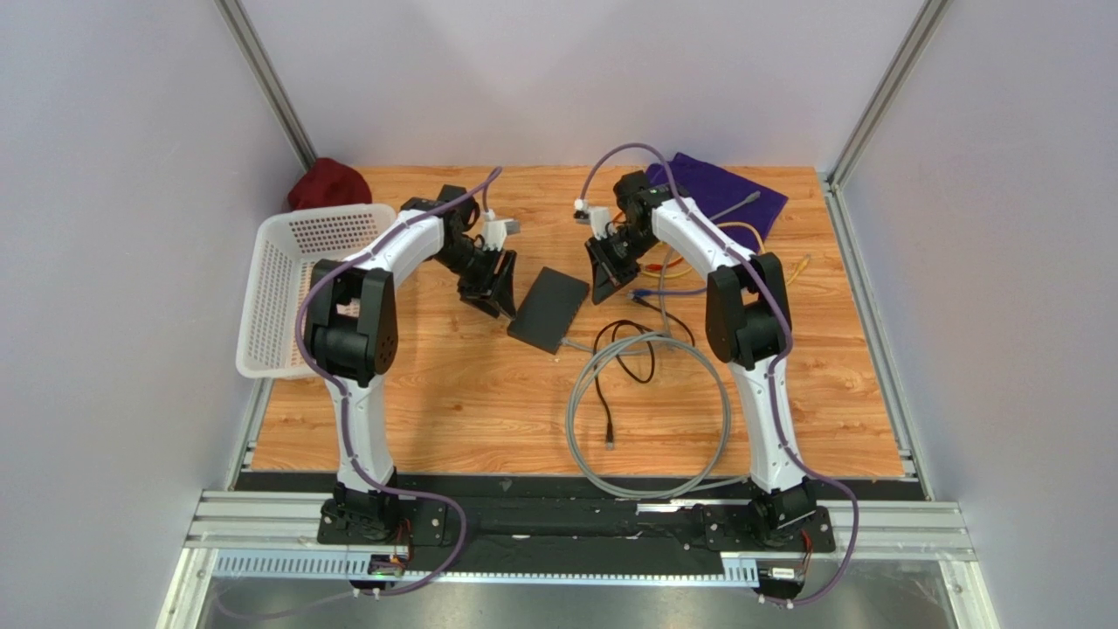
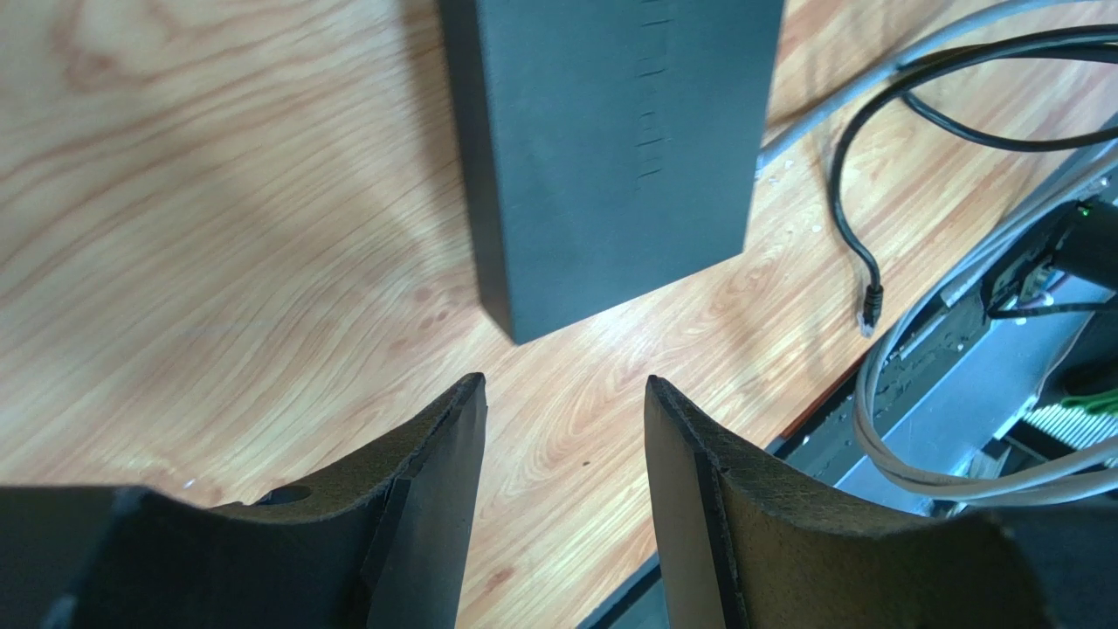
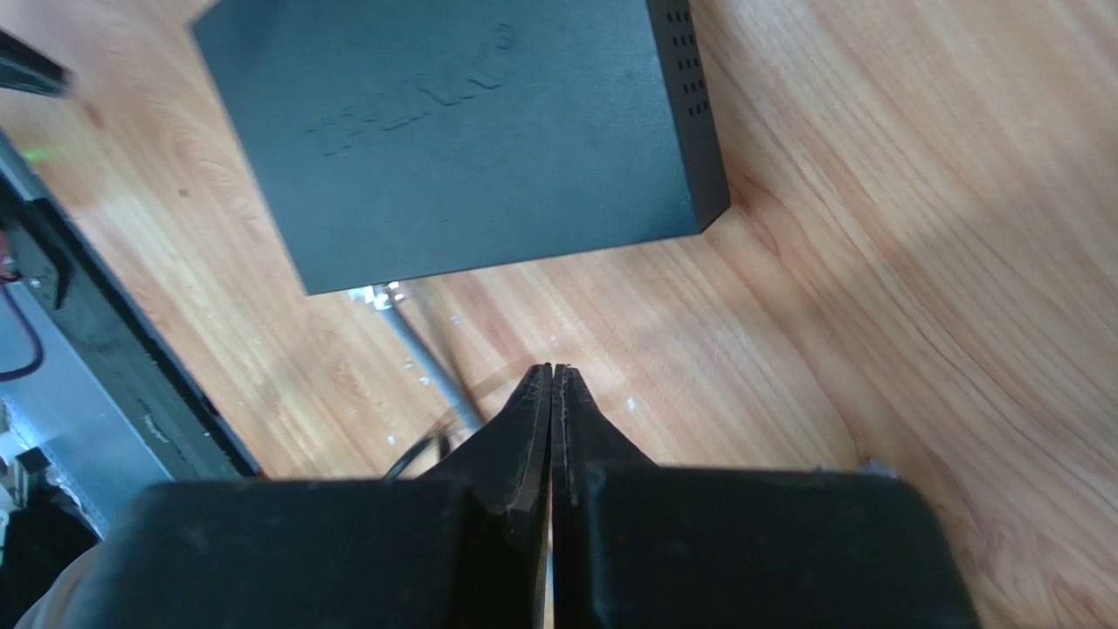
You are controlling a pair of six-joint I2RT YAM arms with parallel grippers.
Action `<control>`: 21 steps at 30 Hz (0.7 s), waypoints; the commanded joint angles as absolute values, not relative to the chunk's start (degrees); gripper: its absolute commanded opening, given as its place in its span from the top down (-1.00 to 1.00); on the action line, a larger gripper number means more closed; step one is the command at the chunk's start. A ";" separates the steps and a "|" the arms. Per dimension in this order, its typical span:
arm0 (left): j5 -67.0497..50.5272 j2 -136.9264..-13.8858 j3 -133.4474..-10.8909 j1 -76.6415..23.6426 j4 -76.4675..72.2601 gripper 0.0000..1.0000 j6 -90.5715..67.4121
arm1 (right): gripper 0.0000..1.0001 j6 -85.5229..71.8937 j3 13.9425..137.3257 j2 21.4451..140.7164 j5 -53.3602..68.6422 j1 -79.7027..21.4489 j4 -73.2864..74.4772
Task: Pull the plug from the switch port
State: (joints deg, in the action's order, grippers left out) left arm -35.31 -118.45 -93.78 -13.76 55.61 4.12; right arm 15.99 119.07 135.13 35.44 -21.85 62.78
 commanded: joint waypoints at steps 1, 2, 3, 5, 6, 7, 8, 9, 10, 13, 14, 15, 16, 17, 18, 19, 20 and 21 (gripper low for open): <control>-34.02 -114.61 -92.20 -12.92 53.70 -0.13 3.16 | 1.00 16.17 121.89 138.86 32.96 -23.81 61.61; -33.75 -114.61 -92.11 -12.92 53.79 -0.13 3.25 | 1.00 16.08 122.60 140.17 32.96 -24.60 61.26; -33.40 -114.44 -91.94 -12.83 53.70 -0.13 3.34 | 1.00 15.65 123.56 140.97 32.78 -25.13 61.09; -32.79 -114.00 -91.50 -12.83 53.26 -0.13 3.60 | 1.00 15.47 126.90 143.25 32.78 -26.62 60.38; -32.61 -113.99 -91.23 -12.83 52.91 -0.13 3.52 | 1.00 15.29 128.13 144.04 33.13 -27.24 60.29; -32.61 -113.99 -91.14 -12.83 52.91 -0.13 3.52 | 1.00 15.12 129.10 145.27 33.74 -27.86 60.12; -32.61 -114.17 -91.14 -12.83 52.91 -0.13 3.43 | 1.00 14.94 130.59 145.63 34.45 -28.99 60.03; -32.61 -114.26 -91.14 -12.83 53.00 -0.13 3.34 | 0.99 14.77 130.87 145.72 35.93 -29.35 59.68; -32.69 -114.43 -91.23 -12.83 53.17 -0.13 3.34 | 0.98 14.16 131.04 145.72 36.38 -29.79 58.98; -32.34 -115.22 -91.41 -12.83 53.35 -0.13 3.34 | 0.96 13.97 131.22 145.46 36.04 -29.88 59.32; -32.34 -115.40 -91.41 -12.83 53.26 -0.13 3.34 | 0.93 14.84 130.96 145.20 35.60 -29.53 59.67; -32.34 -115.57 -91.49 -12.83 53.00 -0.13 3.08 | 0.89 15.11 130.00 144.85 35.42 -29.18 59.94; -32.26 -115.84 -91.58 -12.83 52.82 -0.14 2.99 | 0.82 15.20 129.29 143.80 35.68 -28.92 60.20; -32.26 -116.54 -91.84 -12.83 52.82 -0.14 2.73 | 0.59 15.38 128.24 143.09 36.12 -28.13 60.21; -32.26 -116.89 -92.19 -12.83 52.82 -0.14 2.38 | 0.45 15.38 126.49 142.39 37.69 -27.78 60.21; -31.99 -117.33 -92.55 -12.83 52.91 -0.15 2.37 | 0.33 15.47 125.69 141.43 38.75 -27.43 60.38; -31.64 -118.29 -93.33 -12.83 53.00 -0.15 2.29 | 0.18 15.47 125.16 141.07 39.72 -26.64 60.82; -31.03 -118.91 -93.86 -12.83 53.35 -0.14 2.20 | 0.12 15.56 124.63 140.98 41.64 -26.28 61.08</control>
